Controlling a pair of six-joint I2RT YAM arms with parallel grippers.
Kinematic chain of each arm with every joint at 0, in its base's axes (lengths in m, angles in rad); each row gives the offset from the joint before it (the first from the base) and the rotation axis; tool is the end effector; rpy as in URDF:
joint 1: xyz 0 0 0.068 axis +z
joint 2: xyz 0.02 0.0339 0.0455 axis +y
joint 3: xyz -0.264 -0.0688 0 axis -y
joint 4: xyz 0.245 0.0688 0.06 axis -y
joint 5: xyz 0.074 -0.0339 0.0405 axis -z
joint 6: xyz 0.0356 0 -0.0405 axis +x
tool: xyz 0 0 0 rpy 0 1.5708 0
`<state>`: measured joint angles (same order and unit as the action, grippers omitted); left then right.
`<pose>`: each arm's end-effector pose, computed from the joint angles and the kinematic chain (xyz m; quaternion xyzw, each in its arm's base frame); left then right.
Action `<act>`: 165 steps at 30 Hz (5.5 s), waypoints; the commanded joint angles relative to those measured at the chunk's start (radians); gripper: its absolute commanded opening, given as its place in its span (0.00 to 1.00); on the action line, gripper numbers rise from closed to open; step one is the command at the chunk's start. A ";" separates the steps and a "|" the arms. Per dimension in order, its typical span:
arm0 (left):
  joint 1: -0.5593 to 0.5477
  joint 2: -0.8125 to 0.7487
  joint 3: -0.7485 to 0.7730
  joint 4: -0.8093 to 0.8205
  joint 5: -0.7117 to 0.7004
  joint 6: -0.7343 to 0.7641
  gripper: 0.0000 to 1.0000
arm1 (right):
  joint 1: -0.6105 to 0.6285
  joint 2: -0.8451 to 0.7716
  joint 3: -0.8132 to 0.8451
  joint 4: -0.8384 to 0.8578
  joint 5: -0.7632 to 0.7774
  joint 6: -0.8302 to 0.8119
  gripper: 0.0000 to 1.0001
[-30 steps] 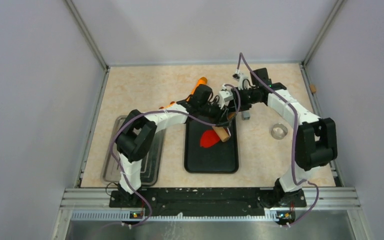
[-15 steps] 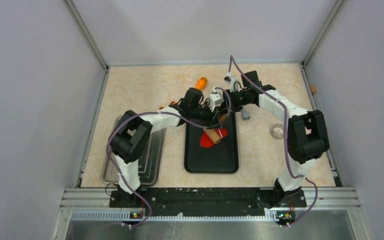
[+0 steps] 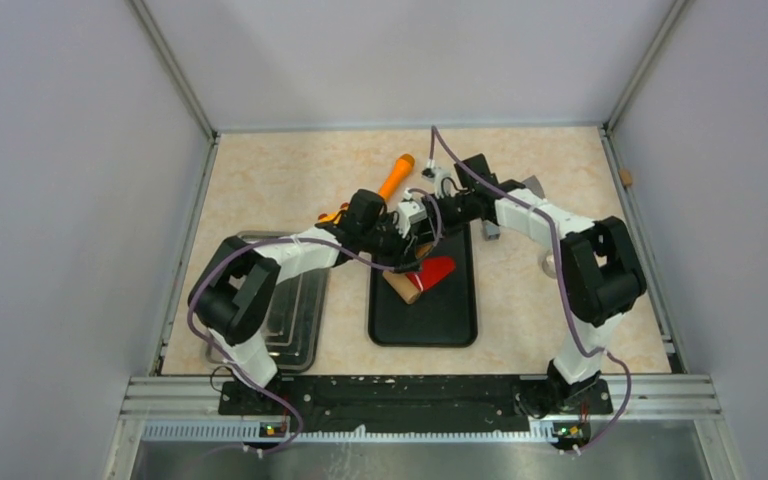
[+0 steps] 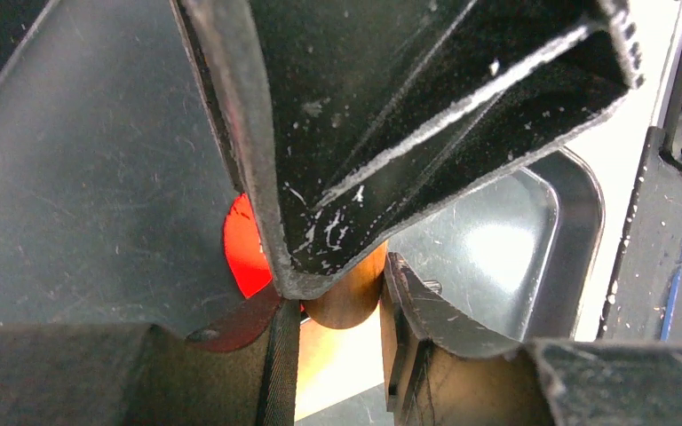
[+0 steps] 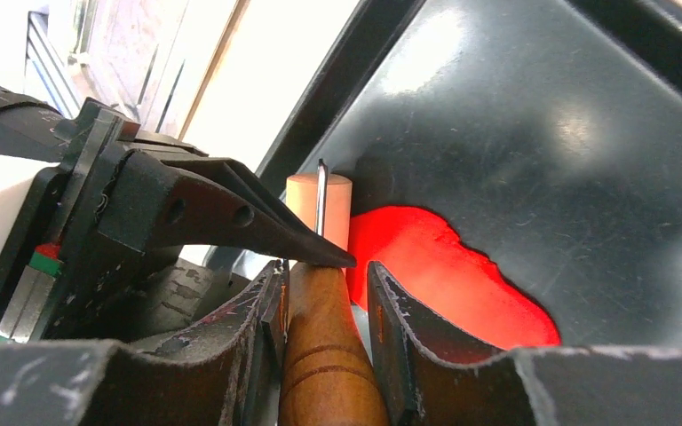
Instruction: Roll out the dumpling wrappers from the dough
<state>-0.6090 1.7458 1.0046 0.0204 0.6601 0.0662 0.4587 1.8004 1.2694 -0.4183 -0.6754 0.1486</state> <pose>0.2860 -0.2261 0.1849 0.4116 0.7690 -0.3890 0.2966 0.3318 0.1887 0.2155 -0.2388 0.8719 0.3873 0.1810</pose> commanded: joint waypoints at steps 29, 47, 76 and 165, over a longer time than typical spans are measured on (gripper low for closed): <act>-0.157 0.159 0.259 0.016 -0.331 -0.266 0.00 | -0.125 -0.098 -0.083 -0.110 0.109 -0.512 0.00; -0.133 -0.032 -0.046 -0.017 -0.306 -0.169 0.00 | 0.013 -0.046 -0.246 0.065 0.152 -0.446 0.00; -0.121 -0.139 0.130 -0.111 -0.237 -0.086 0.00 | -0.015 -0.163 -0.030 -0.082 0.144 -0.425 0.00; -0.221 -0.020 -0.020 0.364 -0.302 -0.029 0.45 | -0.161 -0.146 -0.124 -0.132 -0.030 -0.222 0.00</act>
<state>-0.8242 1.7435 0.9897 0.2783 0.3927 0.0505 0.2996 1.6871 1.1496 -0.5930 -0.6830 -0.1059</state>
